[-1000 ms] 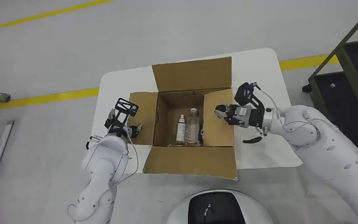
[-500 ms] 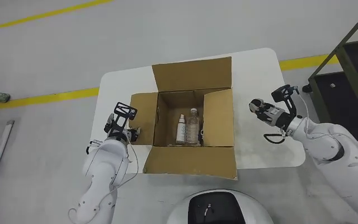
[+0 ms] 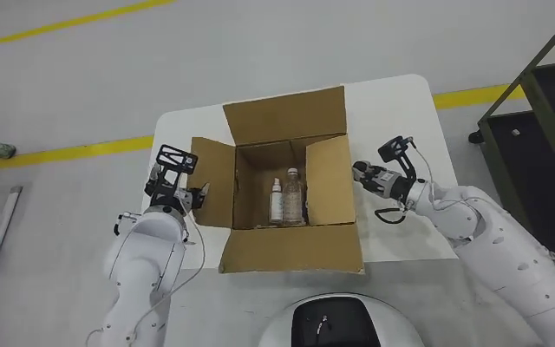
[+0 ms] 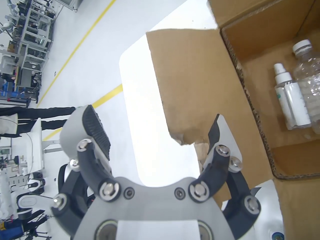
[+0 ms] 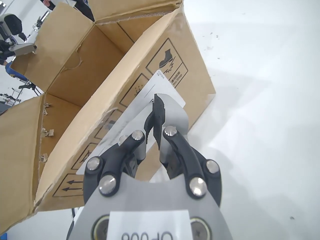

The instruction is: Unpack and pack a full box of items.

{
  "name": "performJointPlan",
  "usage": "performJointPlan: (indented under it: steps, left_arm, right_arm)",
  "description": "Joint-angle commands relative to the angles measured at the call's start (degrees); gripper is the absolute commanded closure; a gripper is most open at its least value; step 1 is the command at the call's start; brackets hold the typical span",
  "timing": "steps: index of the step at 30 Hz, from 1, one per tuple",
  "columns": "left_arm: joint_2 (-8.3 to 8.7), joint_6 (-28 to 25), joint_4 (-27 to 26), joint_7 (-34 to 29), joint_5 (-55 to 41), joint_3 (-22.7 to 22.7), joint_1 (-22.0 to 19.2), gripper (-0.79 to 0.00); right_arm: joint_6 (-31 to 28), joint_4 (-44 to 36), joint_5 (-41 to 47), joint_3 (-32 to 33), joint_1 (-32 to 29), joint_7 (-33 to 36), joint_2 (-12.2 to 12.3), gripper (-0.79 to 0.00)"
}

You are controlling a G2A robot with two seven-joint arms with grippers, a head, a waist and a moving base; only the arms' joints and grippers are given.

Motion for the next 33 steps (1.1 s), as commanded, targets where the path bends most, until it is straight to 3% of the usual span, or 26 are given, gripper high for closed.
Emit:
performJointPlan:
  steps: [1, 6, 13, 22, 33]
  left_arm:
    - [-0.04, 0.2, -0.9, -0.1, -0.6, -0.2, -0.3, -0.785]
    - [-0.29, 0.6, -3.2, 0.9, -4.6, -0.1, -1.5, -0.785]
    - [-1.15, 2.9, -2.5, 2.2, -21.0, 2.3, -3.6, -0.785]
    - [-2.52, 8.6, 6.3, 0.8, -41.6, 8.7, -7.0, -0.785]
    - [-2.56, 8.7, 7.3, 0.6, -42.3, 9.0, -7.6, -0.785]
  right_arm:
    - [-0.4, 0.8, -0.2, -1.2, 1.1, -0.2, -0.4, 0.0]
    - [-1.6, 3.0, -0.5, -3.5, 3.6, -0.4, -1.5, 0.0]
    - [-3.4, 2.1, -1.1, -2.3, 2.9, -0.4, -1.5, 0.0]
    - [-4.6, -5.4, -3.5, 6.2, -3.8, 2.4, 0.9, 0.0]
    - [-7.1, -15.9, -4.9, 14.1, -11.9, 5.7, 2.8, 0.0]
